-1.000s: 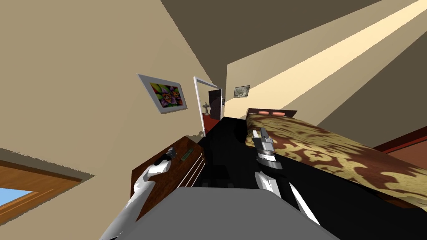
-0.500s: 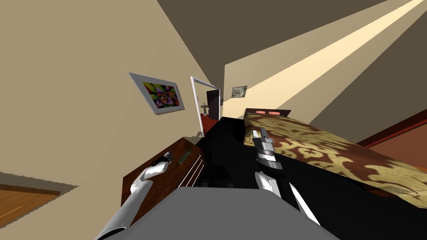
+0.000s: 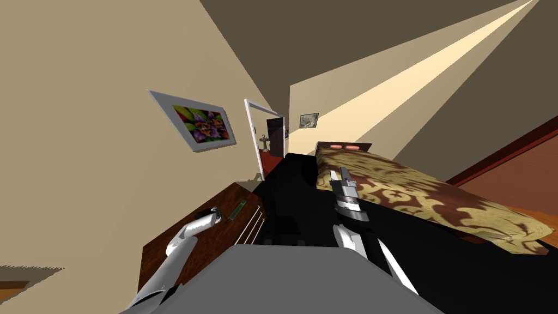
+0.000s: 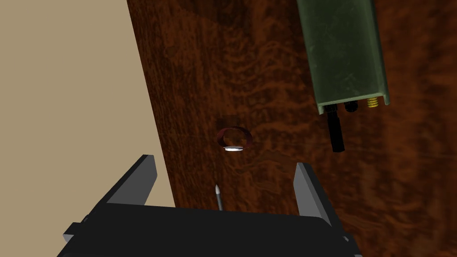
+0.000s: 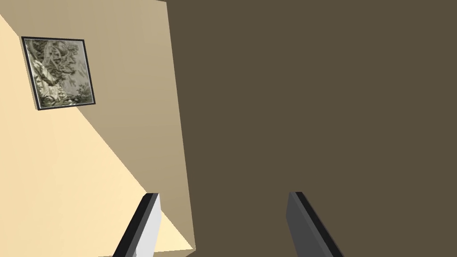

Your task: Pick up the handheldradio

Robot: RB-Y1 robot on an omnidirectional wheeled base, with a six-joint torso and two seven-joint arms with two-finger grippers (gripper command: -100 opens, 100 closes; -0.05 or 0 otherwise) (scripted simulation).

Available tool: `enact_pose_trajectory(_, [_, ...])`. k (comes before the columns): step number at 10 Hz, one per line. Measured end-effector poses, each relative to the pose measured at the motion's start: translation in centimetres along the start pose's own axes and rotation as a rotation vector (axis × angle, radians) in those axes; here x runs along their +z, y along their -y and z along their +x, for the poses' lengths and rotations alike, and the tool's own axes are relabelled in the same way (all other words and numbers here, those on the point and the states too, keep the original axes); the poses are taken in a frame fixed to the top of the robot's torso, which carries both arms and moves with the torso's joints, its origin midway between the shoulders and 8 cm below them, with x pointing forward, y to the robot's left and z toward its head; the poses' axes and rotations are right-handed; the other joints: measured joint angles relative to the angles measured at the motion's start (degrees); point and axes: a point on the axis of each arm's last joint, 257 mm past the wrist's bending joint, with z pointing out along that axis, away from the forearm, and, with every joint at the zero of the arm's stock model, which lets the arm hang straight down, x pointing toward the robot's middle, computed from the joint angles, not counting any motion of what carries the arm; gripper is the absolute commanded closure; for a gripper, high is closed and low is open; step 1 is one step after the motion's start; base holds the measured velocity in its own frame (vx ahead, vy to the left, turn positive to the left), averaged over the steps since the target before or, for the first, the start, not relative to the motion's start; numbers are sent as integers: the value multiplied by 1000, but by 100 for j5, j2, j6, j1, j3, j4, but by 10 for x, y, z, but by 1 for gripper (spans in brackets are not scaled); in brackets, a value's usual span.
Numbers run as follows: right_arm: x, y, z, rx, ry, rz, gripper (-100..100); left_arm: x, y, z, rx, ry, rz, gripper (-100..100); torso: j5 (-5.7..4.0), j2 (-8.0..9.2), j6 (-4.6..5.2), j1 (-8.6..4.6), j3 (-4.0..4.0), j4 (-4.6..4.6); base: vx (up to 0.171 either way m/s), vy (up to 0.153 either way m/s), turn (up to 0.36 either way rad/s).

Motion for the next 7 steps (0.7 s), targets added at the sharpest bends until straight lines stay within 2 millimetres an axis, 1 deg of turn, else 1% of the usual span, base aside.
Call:
enact_pose_trajectory(1, [0, 0, 0, 0, 0, 0, 0, 1, -9, -7, -21, 18, -30, -100, 1, 2, -2, -1, 1, 0, 16, 1, 4])
enact_pose_trajectory(3, [0, 0, 0, 0, 0, 0, 0, 4, -17, -17, -54, 38, -67, -100, -1, 8, 0, -3, 5, 2, 36, 2, -80])
enact_pose_trajectory(4, [0, 0, 0, 0, 0, 0, 0, 6, -27, -25, -75, 52, -92, -100, 0, 7, -2, -1, 3, 1, 19, 5, -1])
enact_pose_trajectory(6, [0, 0, 0, 0, 0, 0, 0, 7, -37, -34, -107, 74, -129, -100, 0, 6, 1, 0, 4, 1, 41, 10, -79])
enact_pose_trajectory(7, [0, 0, 0, 0, 0, 0, 0, 8, -45, -39, -127, 87, -154, -100, 1, 5, -2, 1, 2, 0, 20, 4, 5])
